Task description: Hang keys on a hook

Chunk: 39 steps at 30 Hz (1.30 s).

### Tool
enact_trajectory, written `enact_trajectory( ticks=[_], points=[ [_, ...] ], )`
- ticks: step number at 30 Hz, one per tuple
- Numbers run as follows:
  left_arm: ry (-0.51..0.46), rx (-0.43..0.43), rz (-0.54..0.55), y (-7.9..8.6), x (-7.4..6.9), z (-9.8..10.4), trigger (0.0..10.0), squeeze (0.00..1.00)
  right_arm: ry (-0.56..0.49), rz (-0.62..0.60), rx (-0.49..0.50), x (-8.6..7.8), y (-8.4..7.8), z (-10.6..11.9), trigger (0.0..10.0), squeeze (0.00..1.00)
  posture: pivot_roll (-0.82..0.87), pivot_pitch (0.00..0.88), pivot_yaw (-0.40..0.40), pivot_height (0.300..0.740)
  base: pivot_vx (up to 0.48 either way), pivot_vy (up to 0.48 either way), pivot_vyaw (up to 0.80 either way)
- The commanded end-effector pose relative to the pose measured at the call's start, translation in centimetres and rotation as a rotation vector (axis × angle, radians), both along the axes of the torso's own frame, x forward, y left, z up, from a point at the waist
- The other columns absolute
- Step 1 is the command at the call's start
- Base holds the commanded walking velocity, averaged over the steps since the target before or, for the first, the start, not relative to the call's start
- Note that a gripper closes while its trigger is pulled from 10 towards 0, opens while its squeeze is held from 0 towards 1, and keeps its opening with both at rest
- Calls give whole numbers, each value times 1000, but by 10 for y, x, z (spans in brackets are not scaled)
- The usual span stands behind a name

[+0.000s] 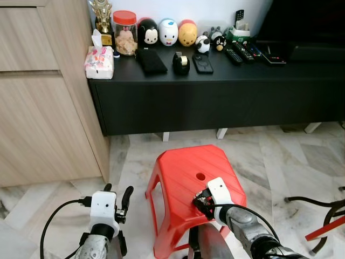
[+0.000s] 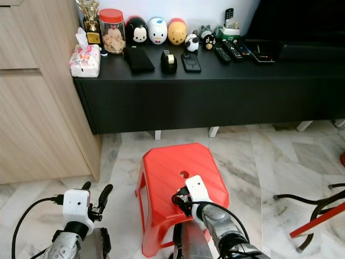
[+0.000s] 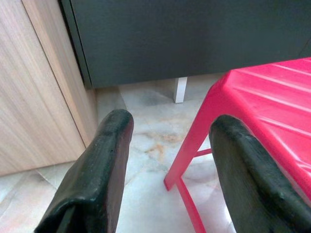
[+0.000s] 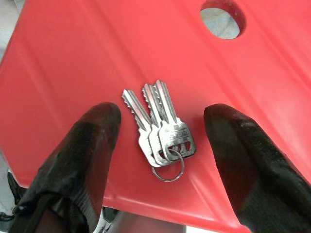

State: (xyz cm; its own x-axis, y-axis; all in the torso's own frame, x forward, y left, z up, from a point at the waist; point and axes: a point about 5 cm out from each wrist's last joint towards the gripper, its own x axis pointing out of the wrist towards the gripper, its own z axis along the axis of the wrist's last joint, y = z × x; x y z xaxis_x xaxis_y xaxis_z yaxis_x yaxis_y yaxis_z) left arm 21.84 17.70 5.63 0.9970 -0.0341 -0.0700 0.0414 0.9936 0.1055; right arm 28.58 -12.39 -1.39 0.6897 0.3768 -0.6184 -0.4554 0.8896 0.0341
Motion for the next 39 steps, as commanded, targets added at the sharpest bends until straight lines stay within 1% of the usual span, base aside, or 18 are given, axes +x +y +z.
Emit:
enact_trajectory(
  ticks=[1, 6, 10, 11, 18, 24, 37, 39],
  points=[
    [12, -3, -8, -3, -3, 2, 10000, 0, -2, -24, 0, 1, -3, 0, 10000, 0, 20, 178, -149, 583, 0, 0, 0],
    [16, -2, -8, -3, -4, 3, 10000, 0, 4, -23, -4, 0, -3, -1, 10000, 0, 23, 179, -148, 583, 0, 0, 0],
    [24, -1, -11, -3, -5, 3, 10000, 0, 27, -7, -9, -4, -4, -4, 9922, 0, 25, 177, -148, 583, 0, 0, 0],
    [27, -1, -12, -3, -5, 4, 10000, 0, 37, 0, -17, -7, -4, -7, 0, 0, 25, 176, -148, 583, 0, 0, 0],
    [34, 0, -16, -3, -4, 4, 10000, 0, 67, 4, -26, -12, -7, -12, 0, 0, 24, 174, -147, 583, 0, 0, 0],
    [36, 0, -17, -3, -2, 4, 10000, 0, 71, 3, -25, -12, -7, -12, 0, 0, 24, 171, -147, 583, 0, 0, 0],
    [29, 1, -19, -3, 8, 5, 10000, 0, 54, 3, -18, -5, -6, -6, 0, 0, 25, 144, -146, 583, 0, 0, 0],
    [26, 2, -19, -2, 9, 5, 10000, 0, 34, -7, -12, -2, -6, -3, 0, 0, 26, 135, -144, 583, 0, 0, 0]
  ],
)
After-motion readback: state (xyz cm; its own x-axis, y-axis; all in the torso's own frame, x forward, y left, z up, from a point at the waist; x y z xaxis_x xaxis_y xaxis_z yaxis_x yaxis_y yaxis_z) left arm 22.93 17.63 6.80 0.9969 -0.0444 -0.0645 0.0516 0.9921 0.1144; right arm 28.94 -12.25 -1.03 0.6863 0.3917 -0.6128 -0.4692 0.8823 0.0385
